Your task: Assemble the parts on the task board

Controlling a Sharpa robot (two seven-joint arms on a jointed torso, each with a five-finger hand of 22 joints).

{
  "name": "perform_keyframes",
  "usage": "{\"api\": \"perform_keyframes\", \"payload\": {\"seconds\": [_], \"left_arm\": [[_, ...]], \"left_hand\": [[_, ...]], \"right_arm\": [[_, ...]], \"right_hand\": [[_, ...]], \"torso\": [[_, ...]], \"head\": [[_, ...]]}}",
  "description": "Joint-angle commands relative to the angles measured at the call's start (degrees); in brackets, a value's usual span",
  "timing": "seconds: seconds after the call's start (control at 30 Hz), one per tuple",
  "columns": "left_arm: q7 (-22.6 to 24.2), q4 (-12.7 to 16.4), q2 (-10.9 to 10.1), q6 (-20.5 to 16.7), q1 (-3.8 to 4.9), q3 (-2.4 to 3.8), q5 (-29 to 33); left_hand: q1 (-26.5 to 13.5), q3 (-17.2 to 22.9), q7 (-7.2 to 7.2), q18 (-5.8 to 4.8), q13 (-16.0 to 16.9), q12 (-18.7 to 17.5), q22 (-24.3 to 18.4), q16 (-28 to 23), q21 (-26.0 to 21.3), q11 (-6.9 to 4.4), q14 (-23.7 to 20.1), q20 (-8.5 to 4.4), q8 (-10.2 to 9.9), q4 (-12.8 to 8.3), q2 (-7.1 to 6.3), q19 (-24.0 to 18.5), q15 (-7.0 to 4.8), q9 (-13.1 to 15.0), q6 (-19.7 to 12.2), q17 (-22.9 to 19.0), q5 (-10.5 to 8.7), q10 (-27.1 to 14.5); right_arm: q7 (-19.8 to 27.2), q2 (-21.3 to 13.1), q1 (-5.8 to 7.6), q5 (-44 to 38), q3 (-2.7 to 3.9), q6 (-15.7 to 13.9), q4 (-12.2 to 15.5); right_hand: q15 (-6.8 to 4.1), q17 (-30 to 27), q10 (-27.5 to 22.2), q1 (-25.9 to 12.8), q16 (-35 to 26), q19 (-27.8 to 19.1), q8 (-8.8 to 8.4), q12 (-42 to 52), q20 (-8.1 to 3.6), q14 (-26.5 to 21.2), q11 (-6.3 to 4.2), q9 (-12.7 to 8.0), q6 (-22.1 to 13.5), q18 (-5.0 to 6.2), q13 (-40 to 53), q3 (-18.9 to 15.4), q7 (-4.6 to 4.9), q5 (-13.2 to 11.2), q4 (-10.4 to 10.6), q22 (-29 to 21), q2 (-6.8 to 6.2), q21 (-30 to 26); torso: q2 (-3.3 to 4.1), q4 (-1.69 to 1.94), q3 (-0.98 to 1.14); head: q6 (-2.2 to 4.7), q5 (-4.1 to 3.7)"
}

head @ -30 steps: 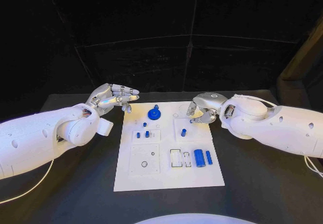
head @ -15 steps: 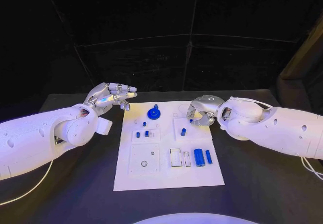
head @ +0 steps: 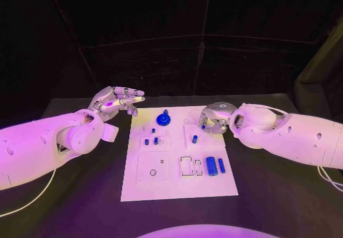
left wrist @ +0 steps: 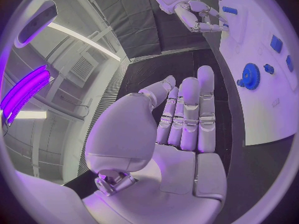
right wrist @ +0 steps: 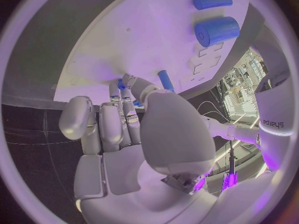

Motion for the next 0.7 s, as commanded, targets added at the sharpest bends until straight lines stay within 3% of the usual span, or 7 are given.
{"api": "perform_keyframes", "payload": {"seconds": [0.03, 0.4, 0.7], "left_arm": [[1.3, 0.2, -0.1, 0.4, 0.08, 0.05, 0.5], [1.2, 0.3, -0.2, 0.5, 0.08, 0.05, 0.5], [1.1, 0.2, -0.2, 0.6, 0.08, 0.04, 0.5]], "left_hand": [[0.0, -0.4, 0.19, 0.8, 0.1, 0.3, -0.1, -0.4, -0.2, 0.18, -0.4, -0.04, 0.3, -0.1, 0.48, -0.4, -0.01, 0.0, 0.3, 0.0, 0.03, 0.3], [0.1, -0.4, 0.22, 0.8, 0.1, 0.3, -0.1, -0.4, -0.3, 0.2, -0.5, -0.04, 0.3, -0.1, 0.5, -0.4, 0.0, 0.0, 0.3, -0.1, 0.03, 0.3], [0.2, -0.5, 0.24, 0.79, 0.0, 0.3, -0.2, -0.4, -0.4, 0.22, -0.6, -0.04, 0.3, -0.2, 0.54, -0.4, 0.01, 0.0, 0.2, -0.2, 0.03, 0.2]], "right_arm": [[-0.3, 0.2, 0.02, -1.3, 0.02, 0.9, -0.1], [-1.3, 0.9, -0.41, -3.1, 0.02, 0.6, -0.4], [-2.8, 0.9, -0.57, -5.0, 0.03, -2.3, 0.0]], "right_hand": [[-0.06, 0.2, 1.0, -0.1, 0.3, 0.5, 0.53, -0.1, -0.17, 1.9, -0.18, 0.1, 1.0, 0.08, -0.2, 0.9, -0.16, -0.7, -0.1, 0.5, 0.9, 0.5], [-0.66, 0.8, 3.6, -0.7, 1.0, 1.3, 1.12, 0.3, -0.71, 2.1, -0.95, 0.4, 3.2, -0.3, -0.4, 2.6, -0.82, -2.9, -0.3, 2.6, 1.62, 1.8], [-1.24, 1.4, 5.3, -0.4, 1.7, 1.7, 1.49, 0.5, -1.3, 2.3, -1.58, 0.6, 4.7, -0.46, -0.4, 4.1, -1.35, -4.9, -0.6, 3.7, 2.88, 2.5]], "torso": [[-0.02, -0.04, 0.01], [-0.05, -0.05, 0.0], [-0.07, -0.07, 0.05]], "head": [[-0.07, -0.04], [-0.28, 0.14], [-0.37, 0.14]]}}
